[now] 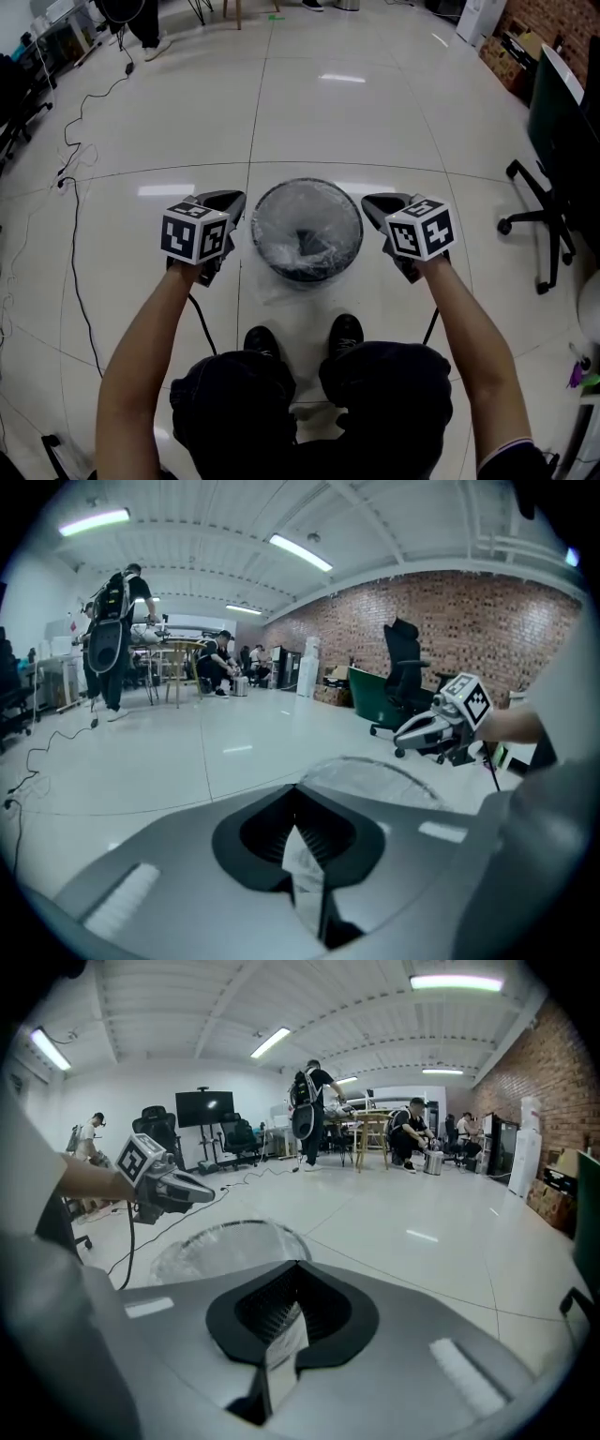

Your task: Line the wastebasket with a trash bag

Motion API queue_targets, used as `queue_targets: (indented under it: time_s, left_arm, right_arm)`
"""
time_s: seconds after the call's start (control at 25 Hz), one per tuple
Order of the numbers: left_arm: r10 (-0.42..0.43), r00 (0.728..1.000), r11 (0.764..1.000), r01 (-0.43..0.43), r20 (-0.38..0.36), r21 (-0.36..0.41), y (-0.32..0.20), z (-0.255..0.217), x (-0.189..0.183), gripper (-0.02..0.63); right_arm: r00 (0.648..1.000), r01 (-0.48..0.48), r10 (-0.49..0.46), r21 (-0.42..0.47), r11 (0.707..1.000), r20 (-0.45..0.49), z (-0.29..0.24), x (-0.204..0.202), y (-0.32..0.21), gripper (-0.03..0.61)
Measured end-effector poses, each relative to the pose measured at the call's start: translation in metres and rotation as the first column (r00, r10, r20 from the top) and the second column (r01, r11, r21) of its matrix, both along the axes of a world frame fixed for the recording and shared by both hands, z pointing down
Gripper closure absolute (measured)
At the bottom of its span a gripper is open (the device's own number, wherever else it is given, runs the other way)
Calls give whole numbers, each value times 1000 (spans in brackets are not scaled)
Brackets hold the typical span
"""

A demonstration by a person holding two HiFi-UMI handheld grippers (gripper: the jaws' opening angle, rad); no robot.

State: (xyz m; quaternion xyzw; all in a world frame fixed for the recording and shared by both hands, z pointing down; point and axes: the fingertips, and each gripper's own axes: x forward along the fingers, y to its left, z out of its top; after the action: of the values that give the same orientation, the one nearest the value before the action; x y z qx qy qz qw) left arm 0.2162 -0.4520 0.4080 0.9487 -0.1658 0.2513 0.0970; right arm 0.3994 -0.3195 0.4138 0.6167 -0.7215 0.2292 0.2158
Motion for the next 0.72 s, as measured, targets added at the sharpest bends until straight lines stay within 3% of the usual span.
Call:
queue_targets:
  time_s: [0.44, 0.72]
  left_arm:
    - [98, 991, 987, -84, -94, 137, 85, -93, 14, 601]
    - [145, 973, 966, -101, -178, 237, 139, -150, 14, 601]
  right_arm:
    - [999, 37, -39, 175, 984, 7, -83, -51, 30, 577]
    - [995, 96, -84, 267, 959, -56, -136, -91, 53, 577]
